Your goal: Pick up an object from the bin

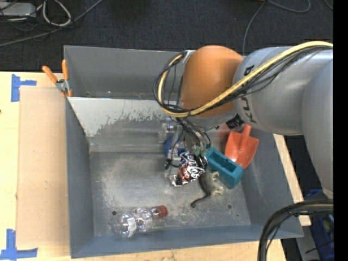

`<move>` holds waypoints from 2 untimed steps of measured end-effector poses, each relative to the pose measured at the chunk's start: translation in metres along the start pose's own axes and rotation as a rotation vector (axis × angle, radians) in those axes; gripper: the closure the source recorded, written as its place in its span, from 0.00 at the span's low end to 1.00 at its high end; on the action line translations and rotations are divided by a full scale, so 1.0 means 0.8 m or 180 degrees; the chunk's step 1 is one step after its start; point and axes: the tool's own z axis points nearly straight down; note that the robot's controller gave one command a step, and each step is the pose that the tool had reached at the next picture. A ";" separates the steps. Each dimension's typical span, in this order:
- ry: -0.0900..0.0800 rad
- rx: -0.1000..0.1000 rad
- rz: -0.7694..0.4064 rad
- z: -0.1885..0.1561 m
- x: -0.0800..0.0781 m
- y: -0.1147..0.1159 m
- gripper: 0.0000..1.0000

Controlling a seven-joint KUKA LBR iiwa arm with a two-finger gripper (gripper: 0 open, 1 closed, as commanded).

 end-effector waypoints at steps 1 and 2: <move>-0.0023 -0.0002 0.0008 -0.006 -0.002 -0.001 0.00; -0.0019 -0.0001 -0.0351 0.103 -0.011 -0.093 0.00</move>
Offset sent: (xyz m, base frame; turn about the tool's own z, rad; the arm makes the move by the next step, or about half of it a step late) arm 0.0087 -0.0897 -0.0999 -0.1267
